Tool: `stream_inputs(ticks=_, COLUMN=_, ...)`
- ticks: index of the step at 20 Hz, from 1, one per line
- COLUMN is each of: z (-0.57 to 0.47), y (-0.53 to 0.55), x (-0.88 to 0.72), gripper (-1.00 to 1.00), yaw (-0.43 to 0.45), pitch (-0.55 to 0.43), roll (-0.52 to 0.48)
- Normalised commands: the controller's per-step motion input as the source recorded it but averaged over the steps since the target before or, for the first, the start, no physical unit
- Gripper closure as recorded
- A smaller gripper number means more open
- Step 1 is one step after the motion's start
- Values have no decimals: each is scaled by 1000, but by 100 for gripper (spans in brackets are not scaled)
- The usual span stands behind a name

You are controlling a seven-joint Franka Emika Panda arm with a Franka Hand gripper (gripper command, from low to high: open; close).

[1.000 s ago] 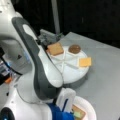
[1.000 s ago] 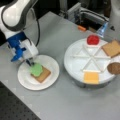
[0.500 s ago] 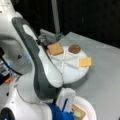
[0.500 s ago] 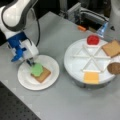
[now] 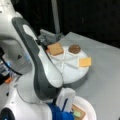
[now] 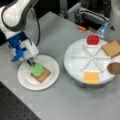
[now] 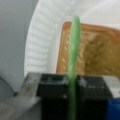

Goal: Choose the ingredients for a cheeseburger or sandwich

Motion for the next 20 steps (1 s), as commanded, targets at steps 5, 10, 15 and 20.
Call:
stream_inputs(ticks=5, z=-48, y=70, x=-66, gripper=100, yaw=119, pitch=14, roll=-169)
stream_inputs(ticks=10, z=-83, y=98, x=-48, gripper=100, yaw=105, pitch=-5, roll=-184)
stream_inputs(ticks=15, z=-60, y=88, x=-25, gripper=100, yaw=92, pitch=-36, roll=-170)
stream_inputs(ticks=20, z=-51, y=45, x=-23, gripper=100, yaw=90, pitch=-47, roll=-170)
